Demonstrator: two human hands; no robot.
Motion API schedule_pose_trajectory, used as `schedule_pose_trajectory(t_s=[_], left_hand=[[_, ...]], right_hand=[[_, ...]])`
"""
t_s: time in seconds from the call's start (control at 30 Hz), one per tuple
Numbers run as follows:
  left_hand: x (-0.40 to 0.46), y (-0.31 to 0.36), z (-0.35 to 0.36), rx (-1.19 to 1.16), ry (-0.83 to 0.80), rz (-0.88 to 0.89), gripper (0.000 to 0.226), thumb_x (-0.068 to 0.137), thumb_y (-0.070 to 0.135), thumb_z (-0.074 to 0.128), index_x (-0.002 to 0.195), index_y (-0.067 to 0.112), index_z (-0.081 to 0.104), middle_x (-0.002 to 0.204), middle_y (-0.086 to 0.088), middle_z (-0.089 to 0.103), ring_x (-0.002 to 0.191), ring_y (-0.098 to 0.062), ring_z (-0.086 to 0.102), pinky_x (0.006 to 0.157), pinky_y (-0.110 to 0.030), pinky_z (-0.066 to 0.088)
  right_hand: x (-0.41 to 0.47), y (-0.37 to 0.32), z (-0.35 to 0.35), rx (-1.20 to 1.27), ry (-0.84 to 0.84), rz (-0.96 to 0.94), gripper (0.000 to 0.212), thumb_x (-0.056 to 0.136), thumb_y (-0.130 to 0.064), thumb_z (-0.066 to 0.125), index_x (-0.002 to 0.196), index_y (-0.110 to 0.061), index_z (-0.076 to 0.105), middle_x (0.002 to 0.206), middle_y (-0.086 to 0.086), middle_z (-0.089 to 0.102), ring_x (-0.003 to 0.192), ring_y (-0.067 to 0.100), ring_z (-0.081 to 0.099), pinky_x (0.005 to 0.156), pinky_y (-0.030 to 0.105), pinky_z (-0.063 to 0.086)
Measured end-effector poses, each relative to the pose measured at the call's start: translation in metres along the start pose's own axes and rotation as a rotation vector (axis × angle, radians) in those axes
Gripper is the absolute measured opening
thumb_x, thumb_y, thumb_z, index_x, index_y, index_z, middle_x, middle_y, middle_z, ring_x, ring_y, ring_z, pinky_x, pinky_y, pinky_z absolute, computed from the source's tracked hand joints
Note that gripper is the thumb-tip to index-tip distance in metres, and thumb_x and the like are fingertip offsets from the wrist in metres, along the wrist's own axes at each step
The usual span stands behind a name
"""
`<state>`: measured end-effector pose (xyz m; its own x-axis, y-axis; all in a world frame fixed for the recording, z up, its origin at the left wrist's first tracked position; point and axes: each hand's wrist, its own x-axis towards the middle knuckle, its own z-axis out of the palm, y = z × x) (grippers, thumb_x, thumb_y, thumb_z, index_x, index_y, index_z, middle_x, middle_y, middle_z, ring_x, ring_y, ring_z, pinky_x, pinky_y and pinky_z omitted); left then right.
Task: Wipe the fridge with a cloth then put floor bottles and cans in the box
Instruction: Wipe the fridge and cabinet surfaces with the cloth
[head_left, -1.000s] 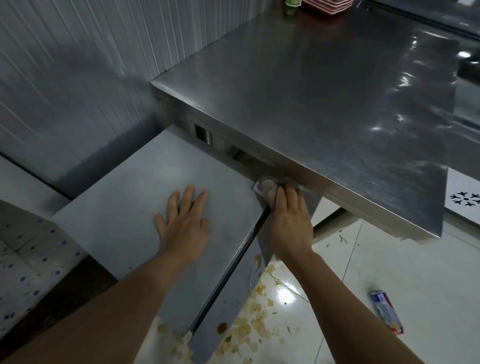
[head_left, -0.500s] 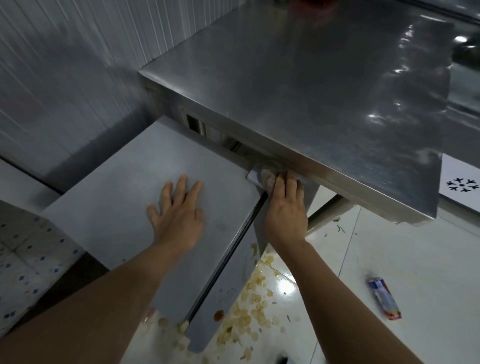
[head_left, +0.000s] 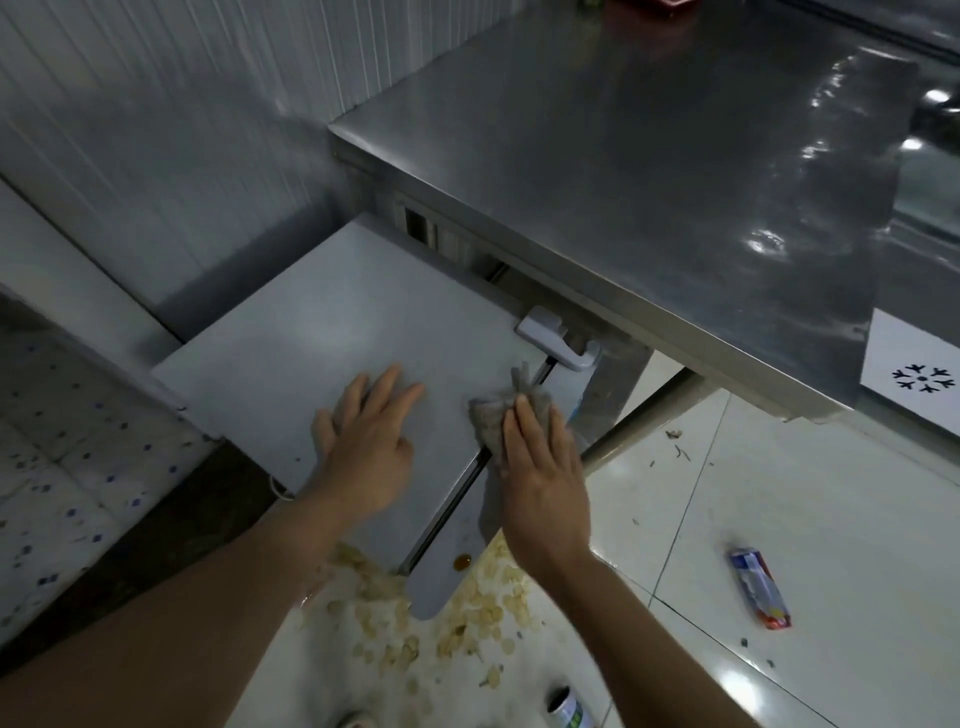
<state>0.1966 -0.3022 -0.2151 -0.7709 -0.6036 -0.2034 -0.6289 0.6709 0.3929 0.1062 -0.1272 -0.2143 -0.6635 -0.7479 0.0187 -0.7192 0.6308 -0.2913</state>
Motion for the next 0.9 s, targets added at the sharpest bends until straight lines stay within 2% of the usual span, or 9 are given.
schedule_pose_trajectory(t_s=[0.1, 0.2, 0.37, 0.47, 0.6, 0.67, 0.73, 0.83, 0.9], left_hand=[[-0.014, -0.007, 0.004, -0.008, -0.011, -0.005, 0.064, 0.090, 0.017, 0.041, 0.140, 0.048, 0.016, 0.155, 0.021, -0.007, 0.141, -0.010, -0.012, 0.109, -0.051, 0.000], [-0.011, -0.008, 0.004, -0.020, -0.035, -0.019, 0.063, 0.092, 0.020, 0.039, 0.140, 0.051, 0.013, 0.154, 0.024, -0.008, 0.140, -0.007, -0.014, 0.110, -0.051, -0.003], [-0.013, -0.004, 0.001, -0.028, -0.057, -0.024, 0.061, 0.094, 0.019, 0.038, 0.143, 0.048, 0.013, 0.155, 0.022, -0.010, 0.142, -0.010, -0.015, 0.111, -0.052, -0.005], [-0.015, -0.004, -0.007, -0.068, -0.102, -0.005, 0.063, 0.094, 0.015, 0.040, 0.145, 0.042, 0.014, 0.156, 0.018, -0.009, 0.143, -0.011, -0.014, 0.112, -0.053, -0.006], [-0.039, -0.009, -0.007, -0.098, -0.051, 0.020, 0.071, 0.086, 0.001, 0.045, 0.146, 0.030, 0.019, 0.158, 0.008, -0.001, 0.144, -0.013, -0.007, 0.115, -0.046, 0.000], [-0.058, -0.012, -0.003, -0.112, 0.009, 0.031, 0.069, 0.085, 0.000, 0.046, 0.145, 0.027, 0.024, 0.158, 0.007, 0.005, 0.145, -0.014, -0.003, 0.116, -0.044, 0.005], [-0.071, -0.016, -0.001, -0.143, 0.043, 0.046, 0.066, 0.085, -0.002, 0.046, 0.143, 0.025, 0.029, 0.157, 0.006, 0.009, 0.145, -0.015, 0.001, 0.116, -0.043, 0.007], [-0.080, -0.017, -0.004, -0.212, 0.055, 0.051, 0.065, 0.085, -0.009, 0.045, 0.142, 0.021, 0.034, 0.156, 0.004, 0.015, 0.144, -0.014, 0.005, 0.117, -0.043, 0.009], [-0.081, -0.015, -0.006, -0.257, 0.059, 0.039, 0.065, 0.084, -0.012, 0.043, 0.141, 0.018, 0.036, 0.155, 0.002, 0.017, 0.144, -0.013, 0.008, 0.118, -0.040, 0.009]], right_hand=[[0.045, 0.024, -0.010, -0.167, 0.010, -0.006, 0.059, 0.097, -0.031, 0.029, 0.150, -0.013, 0.011, 0.158, 0.006, 0.001, 0.144, 0.025, -0.014, 0.112, 0.041, -0.012], [0.087, 0.038, -0.016, -0.169, -0.015, 0.000, 0.060, 0.097, -0.023, 0.034, 0.150, -0.011, 0.010, 0.159, 0.006, -0.003, 0.145, 0.024, -0.011, 0.112, 0.039, -0.012], [0.043, 0.009, 0.002, -0.049, 0.061, -0.049, 0.058, 0.097, -0.019, 0.041, 0.149, -0.016, 0.018, 0.158, 0.004, 0.013, 0.145, 0.024, -0.002, 0.113, 0.036, -0.003], [-0.003, -0.017, 0.007, 0.003, 0.066, -0.176, 0.063, 0.089, -0.014, 0.054, 0.146, -0.017, 0.029, 0.154, 0.004, 0.024, 0.144, 0.026, 0.007, 0.114, 0.043, 0.010], [-0.058, -0.042, 0.015, 0.108, -0.055, -0.393, 0.062, 0.084, -0.012, 0.058, 0.142, -0.017, 0.038, 0.151, 0.005, 0.033, 0.143, 0.029, 0.019, 0.112, 0.047, 0.026], [-0.054, -0.034, 0.012, 0.120, -0.098, -0.464, 0.062, 0.082, -0.010, 0.064, 0.140, -0.016, 0.043, 0.150, 0.005, 0.036, 0.141, 0.029, 0.025, 0.110, 0.048, 0.032], [-0.027, -0.015, 0.004, 0.091, -0.097, -0.418, 0.058, 0.086, -0.010, 0.060, 0.140, -0.016, 0.042, 0.151, 0.005, 0.033, 0.142, 0.027, 0.023, 0.110, 0.048, 0.032], [0.032, 0.021, -0.010, -0.002, -0.063, -0.245, 0.054, 0.095, -0.015, 0.045, 0.146, -0.017, 0.029, 0.157, 0.004, 0.017, 0.145, 0.026, 0.011, 0.116, 0.047, 0.018], [0.055, 0.029, -0.014, -0.029, -0.045, -0.186, 0.051, 0.096, -0.014, 0.042, 0.146, -0.014, 0.030, 0.157, 0.006, 0.017, 0.144, 0.028, 0.012, 0.117, 0.044, 0.016]])
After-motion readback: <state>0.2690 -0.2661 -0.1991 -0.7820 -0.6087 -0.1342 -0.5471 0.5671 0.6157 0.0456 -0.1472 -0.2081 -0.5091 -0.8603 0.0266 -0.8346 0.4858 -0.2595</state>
